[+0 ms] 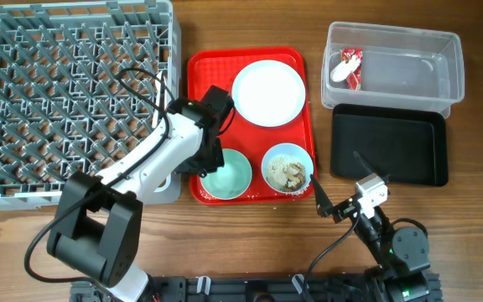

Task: Sort waste into correct bins and load items into the dishwasher rack
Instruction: 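Grasp the green bowl on the tray with the left gripper, then place the green bowl into the dish rack with the left gripper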

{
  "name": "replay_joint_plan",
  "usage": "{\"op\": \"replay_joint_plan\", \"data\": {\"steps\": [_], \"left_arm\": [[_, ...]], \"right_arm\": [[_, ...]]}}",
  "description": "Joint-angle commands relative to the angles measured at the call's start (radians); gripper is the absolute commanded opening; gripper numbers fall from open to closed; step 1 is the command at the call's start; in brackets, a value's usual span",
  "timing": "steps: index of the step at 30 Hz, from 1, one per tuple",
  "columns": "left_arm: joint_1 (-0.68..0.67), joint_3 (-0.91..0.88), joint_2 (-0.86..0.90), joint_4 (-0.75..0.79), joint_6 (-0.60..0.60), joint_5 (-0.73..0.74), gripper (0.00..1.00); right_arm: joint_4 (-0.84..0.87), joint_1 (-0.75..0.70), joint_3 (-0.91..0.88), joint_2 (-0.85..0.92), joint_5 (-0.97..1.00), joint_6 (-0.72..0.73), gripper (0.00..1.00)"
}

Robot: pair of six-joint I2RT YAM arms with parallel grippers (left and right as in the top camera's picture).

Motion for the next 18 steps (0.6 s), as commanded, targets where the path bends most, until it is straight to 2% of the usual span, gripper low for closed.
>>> {"op": "replay_joint_plan", "data": {"steps": [1, 4, 8, 9, 11, 14, 16, 18], "left_arm": [[0.002, -0.006, -0.016, -0.002, 0.047, 0.029, 0.34], [0.001, -0.076, -0.016, 0.033, 0.059, 0.053, 0.34], [0.002, -0.131, -0.016, 0.133, 0.059, 0.057, 0.15], [0.002, -0.13, -0.016, 0.138, 0.059, 0.06, 0.04], [0.002, -0.113, -0.018, 0.118, 0.059, 0.071, 0.04], [0.004, 0.005, -0.066, -0.012, 0.06, 0.031, 0.04], [0.004, 0.153, -0.125, -0.148, 0.059, -0.097, 0.04], [0.004, 0.284, -0.17, -0.263, 0.059, -0.298, 0.04]], "right_arm": [[0.003, -0.006, -0.001, -0.011, -0.016, -0.009, 1.0], [0.002, -0.006, -0.001, -0.011, -0.016, -0.009, 1.0], [0.003, -0.006, -0.001, -0.011, -0.016, -0.009, 1.0], [0.003, -0.006, -0.001, -0.011, -0.016, -0.009, 1.0], [0.002, -0.006, -0.001, -0.011, -0.016, -0.009, 1.0], [0.002, -0.006, -0.001, -0.011, -0.016, -0.009, 1.0], [0.002, -0.006, -0.001, -0.011, -0.016, -0.009, 1.0], [0.002, -0.006, -0.001, -0.011, -0.017, -0.009, 1.0]]}}
